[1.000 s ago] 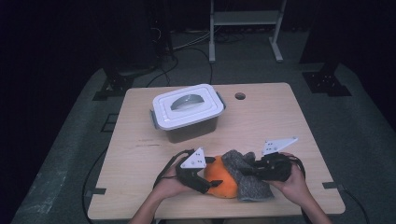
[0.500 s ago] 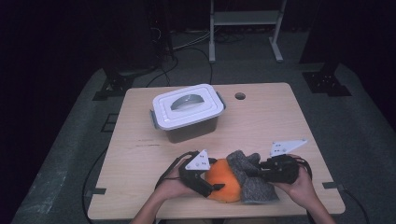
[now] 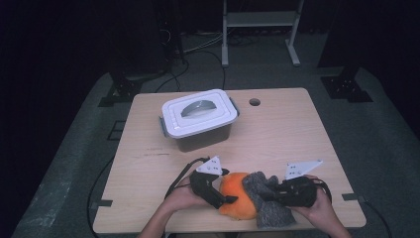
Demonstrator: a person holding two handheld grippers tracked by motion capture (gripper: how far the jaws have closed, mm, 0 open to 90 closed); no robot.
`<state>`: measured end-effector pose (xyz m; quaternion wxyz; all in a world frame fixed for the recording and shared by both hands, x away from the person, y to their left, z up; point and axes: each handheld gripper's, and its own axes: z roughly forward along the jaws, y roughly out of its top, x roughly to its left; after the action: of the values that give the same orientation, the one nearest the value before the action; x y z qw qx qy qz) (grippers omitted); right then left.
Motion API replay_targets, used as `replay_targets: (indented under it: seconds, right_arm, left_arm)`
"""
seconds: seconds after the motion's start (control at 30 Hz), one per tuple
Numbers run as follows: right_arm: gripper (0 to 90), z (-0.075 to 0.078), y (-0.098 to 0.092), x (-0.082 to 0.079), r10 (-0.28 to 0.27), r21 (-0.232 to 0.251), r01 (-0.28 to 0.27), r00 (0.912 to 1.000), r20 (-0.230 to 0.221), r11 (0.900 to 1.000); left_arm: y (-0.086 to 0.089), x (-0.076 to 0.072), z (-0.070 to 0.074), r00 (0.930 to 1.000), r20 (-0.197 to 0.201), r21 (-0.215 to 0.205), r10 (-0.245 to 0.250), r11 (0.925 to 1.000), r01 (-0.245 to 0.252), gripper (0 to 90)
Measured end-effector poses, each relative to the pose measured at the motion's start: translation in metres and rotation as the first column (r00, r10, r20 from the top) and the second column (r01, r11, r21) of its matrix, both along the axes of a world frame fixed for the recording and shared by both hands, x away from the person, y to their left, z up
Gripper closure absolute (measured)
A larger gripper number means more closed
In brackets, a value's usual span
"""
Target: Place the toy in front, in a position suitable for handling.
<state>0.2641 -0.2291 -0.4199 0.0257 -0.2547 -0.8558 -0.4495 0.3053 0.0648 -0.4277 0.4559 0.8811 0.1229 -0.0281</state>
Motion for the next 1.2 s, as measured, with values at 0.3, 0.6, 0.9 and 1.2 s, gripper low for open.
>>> replay_targets:
  seconds: [0.3, 0.6, 0.9, 1.2]
  right_arm:
    - [74.7, 0.02, -0.014, 0.011, -0.038, 0.05, 0.036, 0.9987, 0.036, 0.998]
    - [74.4, 0.014, 0.007, 0.036, -0.027, 0.024, 0.027, 0.9996, 0.006, 0.999]
    - [74.4, 0.027, 0.03, 0.016, 0.04, -0.015, -0.038, 0.9961, 0.079, 0.999]
    - [74.3, 0.029, 0.034, 0.026, 0.047, 0.011, -0.048, 0.9959, 0.077, 0.999]
  left_arm:
    - [0.001, -0.006, 0.015, 0.9632, 0.269, -0.05, -0.006, 0.9985, 0.021, 32.9]
    - [0.01, 0.0, 0.015, 0.9862, 0.165, -0.036, 0.016, 0.9993, -0.01, 15.7]
    - [0.012, -0.007, 0.015, 0.9872, 0.159, -0.022, -0.008, 0.9997, 0.012, 28.2]
    - [0.011, -0.009, 0.014, 0.9844, 0.175, -0.021, -0.02, 0.9995, 0.024, 23.7]
